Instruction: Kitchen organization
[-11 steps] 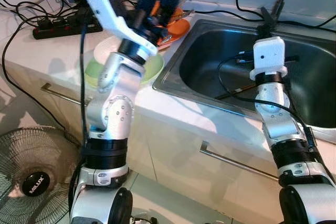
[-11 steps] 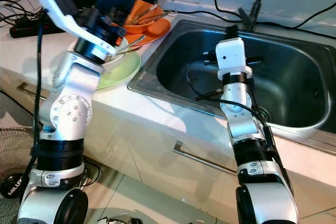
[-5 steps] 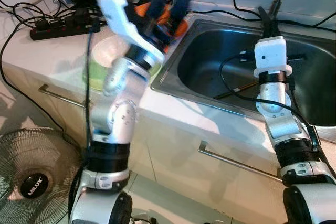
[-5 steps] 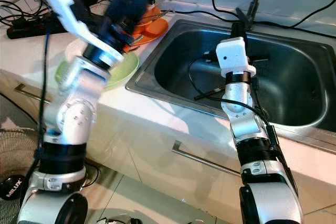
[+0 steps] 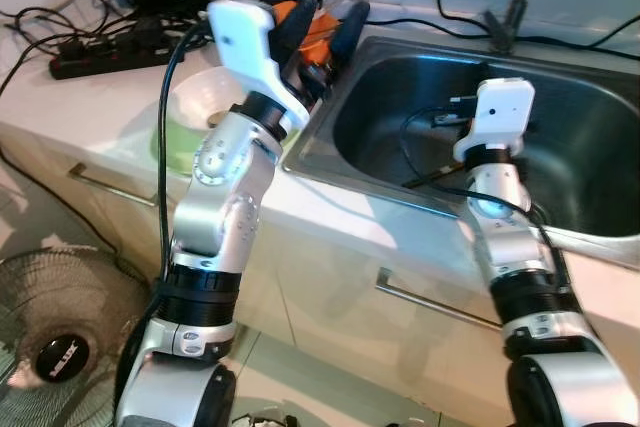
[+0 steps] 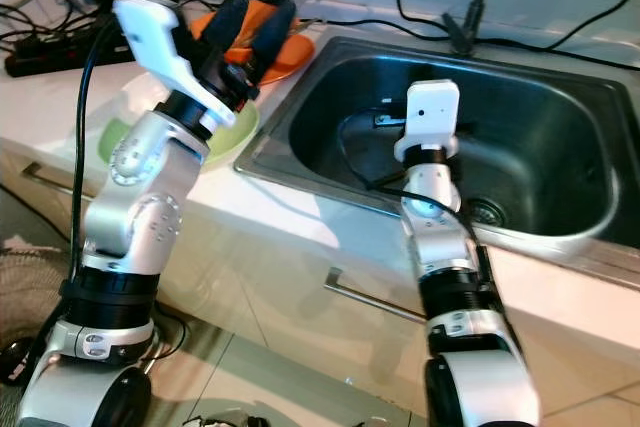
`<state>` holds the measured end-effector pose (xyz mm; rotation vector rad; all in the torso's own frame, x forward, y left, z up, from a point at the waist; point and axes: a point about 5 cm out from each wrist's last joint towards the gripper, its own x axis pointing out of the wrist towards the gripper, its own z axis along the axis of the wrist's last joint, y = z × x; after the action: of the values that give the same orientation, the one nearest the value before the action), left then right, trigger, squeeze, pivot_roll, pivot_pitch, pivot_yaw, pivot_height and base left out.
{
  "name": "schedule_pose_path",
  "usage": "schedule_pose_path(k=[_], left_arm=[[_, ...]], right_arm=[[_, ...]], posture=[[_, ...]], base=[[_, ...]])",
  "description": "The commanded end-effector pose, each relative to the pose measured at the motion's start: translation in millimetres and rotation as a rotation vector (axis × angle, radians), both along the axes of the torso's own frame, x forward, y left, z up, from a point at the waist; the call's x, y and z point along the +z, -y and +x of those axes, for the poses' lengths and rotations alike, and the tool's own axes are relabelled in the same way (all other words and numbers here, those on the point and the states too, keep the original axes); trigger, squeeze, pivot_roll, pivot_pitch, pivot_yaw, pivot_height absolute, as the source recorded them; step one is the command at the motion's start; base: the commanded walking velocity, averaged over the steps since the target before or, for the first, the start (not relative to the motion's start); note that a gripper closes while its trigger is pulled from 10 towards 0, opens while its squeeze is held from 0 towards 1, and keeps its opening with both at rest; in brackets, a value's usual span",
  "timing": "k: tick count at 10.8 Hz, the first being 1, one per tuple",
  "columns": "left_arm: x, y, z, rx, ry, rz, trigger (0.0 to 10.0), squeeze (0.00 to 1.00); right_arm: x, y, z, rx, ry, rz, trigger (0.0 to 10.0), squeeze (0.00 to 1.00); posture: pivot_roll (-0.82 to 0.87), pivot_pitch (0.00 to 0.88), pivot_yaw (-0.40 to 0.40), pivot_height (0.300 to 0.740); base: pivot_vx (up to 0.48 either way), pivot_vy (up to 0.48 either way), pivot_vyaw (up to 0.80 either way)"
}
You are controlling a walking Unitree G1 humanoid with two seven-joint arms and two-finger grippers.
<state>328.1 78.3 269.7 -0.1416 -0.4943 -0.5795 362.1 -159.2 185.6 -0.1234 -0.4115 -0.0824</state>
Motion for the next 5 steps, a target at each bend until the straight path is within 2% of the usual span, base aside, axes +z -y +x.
schedule_pose_path(k=[1,2,4,5], left_arm=[[-8,1.5,1.8,0.037,-0.001,0.068,10.0,0.00],[-17,4.1,1.6,0.075,0.022,0.166,10.0,0.00],[-25,8.8,0.6,0.094,0.050,0.251,10.0,0.00],[-29,10.9,0.4,0.116,0.074,0.327,10.0,0.00]], right_arm=[[9,1.5,3.2,0.013,0.015,0.066,10.0,1.00],[10,-1.1,3.7,0.067,0.008,0.124,10.0,1.00],[10,-0.1,4.8,0.089,-0.020,0.175,10.0,1.00],[8,1.5,6.3,0.093,-0.045,0.215,10.0,1.00]], posture=[[0.06,0.031,0.071,0.740],[0.06,0.030,0.065,0.740],[0.06,0.031,0.052,0.740],[0.06,0.033,0.047,0.740]], base=[[0.000,0.000,0.00],[0.000,0.000,0.00],[0.000,0.000,0.00],[0.000,0.000,0.00]])
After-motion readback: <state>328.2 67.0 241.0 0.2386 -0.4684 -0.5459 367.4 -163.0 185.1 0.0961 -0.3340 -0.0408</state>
